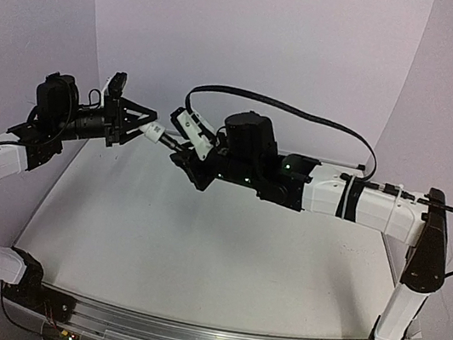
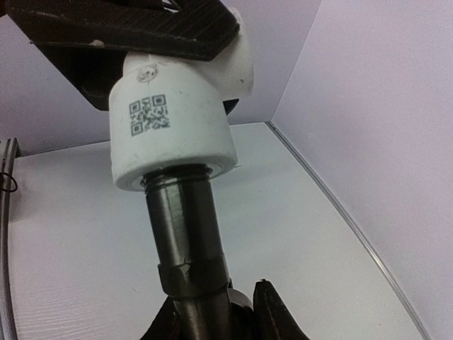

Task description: Install the water faucets

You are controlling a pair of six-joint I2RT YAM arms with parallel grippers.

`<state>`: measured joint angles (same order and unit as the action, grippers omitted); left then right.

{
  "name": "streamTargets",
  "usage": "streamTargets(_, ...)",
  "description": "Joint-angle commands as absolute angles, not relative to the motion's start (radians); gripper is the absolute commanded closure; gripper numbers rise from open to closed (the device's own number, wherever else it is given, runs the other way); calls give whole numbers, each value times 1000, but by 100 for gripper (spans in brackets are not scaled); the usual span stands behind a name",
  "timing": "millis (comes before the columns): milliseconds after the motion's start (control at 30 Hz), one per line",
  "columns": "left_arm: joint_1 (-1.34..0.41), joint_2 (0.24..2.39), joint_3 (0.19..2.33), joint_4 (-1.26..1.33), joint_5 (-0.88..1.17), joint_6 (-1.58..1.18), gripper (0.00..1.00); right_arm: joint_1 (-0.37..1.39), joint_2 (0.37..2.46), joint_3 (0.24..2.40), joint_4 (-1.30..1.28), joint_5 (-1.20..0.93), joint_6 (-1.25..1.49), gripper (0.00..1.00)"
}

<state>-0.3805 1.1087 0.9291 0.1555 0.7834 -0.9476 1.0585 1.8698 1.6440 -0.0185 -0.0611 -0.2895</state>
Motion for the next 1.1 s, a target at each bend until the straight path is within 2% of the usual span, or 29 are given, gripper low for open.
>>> streamTargets(0,-384,1080,991,226,807,-936,100,1021,1841,1672,2,-327,-120,100)
streamTargets(133,-383,1077,990,226,813,-934,100,906,1859,1696,12,-802,180,100)
streamTargets(200,-383,1075,990,225,815,-935,100,858,1908,1724,143,-1063,405,100)
streamTargets(267,-383,1073,989,226,814,-937,100,833,1954,1763,243,-1210,643,100)
streamTargets(500,-384,1062,987,230,811,-943,100,825,2063,1900,332,-1310,1009,97)
streamTargets(567,-384,1057,985,226,807,-942,100,819,2071,1896,361,-1294,1062,94)
streamTargets(633,-384,1048,983,216,796,-936,100,800,2047,1854,364,-1244,1050,81)
streamTargets(700,-383,1042,982,205,786,-930,100,767,2014,1802,363,-1176,1003,61)
streamTargets(833,-384,1036,981,189,764,-921,100,715,1939,1684,359,-1094,909,30)
streamTargets(967,-383,1037,988,170,748,-908,100,707,1868,1628,301,-1056,766,14)
streamTargets(1067,-383,1042,994,169,741,-906,100,707,1812,1614,148,-949,587,8)
